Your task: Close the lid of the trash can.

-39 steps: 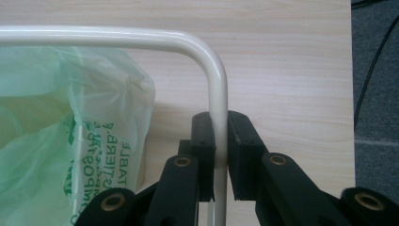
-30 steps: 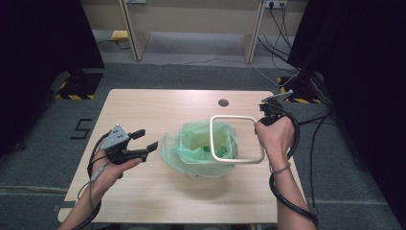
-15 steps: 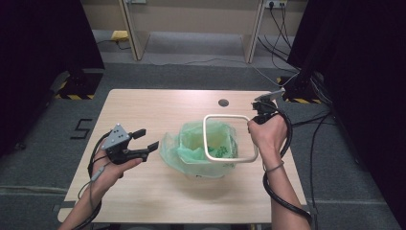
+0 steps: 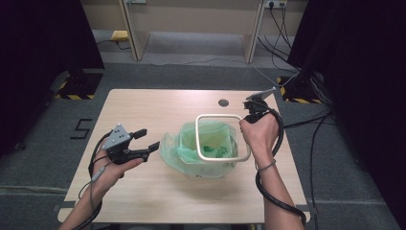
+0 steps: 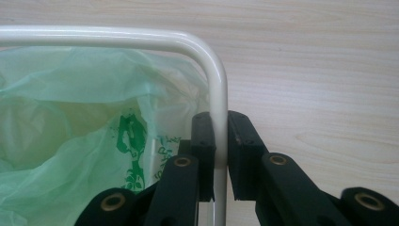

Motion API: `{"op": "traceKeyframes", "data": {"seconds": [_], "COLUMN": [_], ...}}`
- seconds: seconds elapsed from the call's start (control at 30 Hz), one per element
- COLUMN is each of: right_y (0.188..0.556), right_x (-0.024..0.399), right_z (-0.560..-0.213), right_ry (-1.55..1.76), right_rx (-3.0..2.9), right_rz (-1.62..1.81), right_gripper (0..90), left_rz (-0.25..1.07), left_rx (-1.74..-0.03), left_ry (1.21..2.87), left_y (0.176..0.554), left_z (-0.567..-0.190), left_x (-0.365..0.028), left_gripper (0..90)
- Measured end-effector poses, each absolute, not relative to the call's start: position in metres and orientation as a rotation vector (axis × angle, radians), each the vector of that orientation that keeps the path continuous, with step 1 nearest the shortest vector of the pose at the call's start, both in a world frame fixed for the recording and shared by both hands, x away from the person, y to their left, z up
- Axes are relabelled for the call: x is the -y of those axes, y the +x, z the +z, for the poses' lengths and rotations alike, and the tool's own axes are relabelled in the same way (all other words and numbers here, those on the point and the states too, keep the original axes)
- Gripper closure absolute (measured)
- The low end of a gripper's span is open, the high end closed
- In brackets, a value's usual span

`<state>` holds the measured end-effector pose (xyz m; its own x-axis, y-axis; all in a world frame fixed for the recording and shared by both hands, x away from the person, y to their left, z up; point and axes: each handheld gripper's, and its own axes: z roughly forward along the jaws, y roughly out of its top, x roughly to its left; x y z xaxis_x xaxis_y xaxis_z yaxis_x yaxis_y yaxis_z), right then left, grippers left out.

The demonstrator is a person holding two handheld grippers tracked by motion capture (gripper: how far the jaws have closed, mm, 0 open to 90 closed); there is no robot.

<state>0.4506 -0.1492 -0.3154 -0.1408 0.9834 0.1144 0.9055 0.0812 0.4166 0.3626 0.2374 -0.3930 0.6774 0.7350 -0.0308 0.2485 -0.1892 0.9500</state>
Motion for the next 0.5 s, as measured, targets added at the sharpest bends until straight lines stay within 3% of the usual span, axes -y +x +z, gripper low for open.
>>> {"op": "traceKeyframes", "data": {"seconds": [0.5], "right_y": [0.453], "right_x": [0.129], "right_z": [-0.318], "right_ry": [1.899], "right_rx": [-2.178], "right_rz": [0.596], "right_gripper": [82.0], "left_rz": [0.516], "left_rx": [-0.781], "left_ry": [1.757], "left_y": [0.362], "left_z": [-0.395], "left_x": [-0.230], "left_gripper": [29.4]}}
